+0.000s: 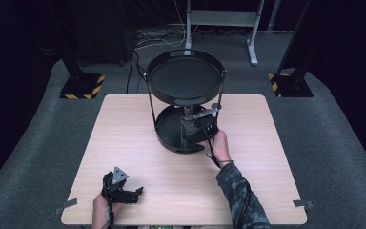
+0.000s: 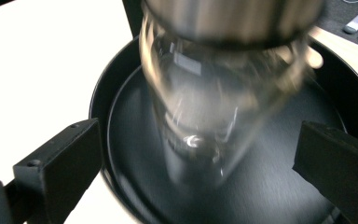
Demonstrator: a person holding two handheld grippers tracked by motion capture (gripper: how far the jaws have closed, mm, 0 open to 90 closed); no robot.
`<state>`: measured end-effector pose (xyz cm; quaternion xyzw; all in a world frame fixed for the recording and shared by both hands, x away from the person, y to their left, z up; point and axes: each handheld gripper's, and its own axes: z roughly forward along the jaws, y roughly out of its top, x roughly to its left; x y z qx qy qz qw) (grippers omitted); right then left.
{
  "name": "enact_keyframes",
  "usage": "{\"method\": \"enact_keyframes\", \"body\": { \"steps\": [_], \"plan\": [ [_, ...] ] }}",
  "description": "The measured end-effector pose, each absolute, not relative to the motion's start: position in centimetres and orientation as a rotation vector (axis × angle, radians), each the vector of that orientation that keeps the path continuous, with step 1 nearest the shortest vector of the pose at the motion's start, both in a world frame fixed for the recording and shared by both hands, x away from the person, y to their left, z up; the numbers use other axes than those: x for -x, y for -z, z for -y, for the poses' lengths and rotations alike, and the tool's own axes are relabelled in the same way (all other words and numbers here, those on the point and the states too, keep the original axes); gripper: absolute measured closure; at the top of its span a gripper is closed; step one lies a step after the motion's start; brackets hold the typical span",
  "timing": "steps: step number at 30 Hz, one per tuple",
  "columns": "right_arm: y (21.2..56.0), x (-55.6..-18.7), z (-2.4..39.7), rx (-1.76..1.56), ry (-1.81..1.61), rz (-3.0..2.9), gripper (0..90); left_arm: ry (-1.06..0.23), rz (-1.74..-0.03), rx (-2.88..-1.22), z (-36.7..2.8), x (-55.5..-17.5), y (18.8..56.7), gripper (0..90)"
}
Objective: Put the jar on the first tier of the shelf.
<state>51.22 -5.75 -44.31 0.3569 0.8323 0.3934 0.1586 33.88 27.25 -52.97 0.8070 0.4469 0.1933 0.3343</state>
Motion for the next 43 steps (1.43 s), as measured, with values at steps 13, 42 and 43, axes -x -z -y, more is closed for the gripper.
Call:
{"method": "enact_keyframes", "body": {
  "steps": [13,42,43],
  "plan": [
    [45.7,-44.7,11.2,-1.022,-1.052,-2.354,0.0,-0.502,-1.163,-2.107,-27.3,-33.9,53.0,1.0],
    [52.9,-35.3,19.1,-1.199,-0.975,-2.324,0.0,-0.497,-1.187,-2.094,-27.3,-34.0,53.0,0.7],
    [52.9,-35.1,19.1,-1.202,-0.977,-2.323,0.0,-0.498,-1.189,-2.094,-27.3,-34.0,53.0,0.7]
  ]
}}
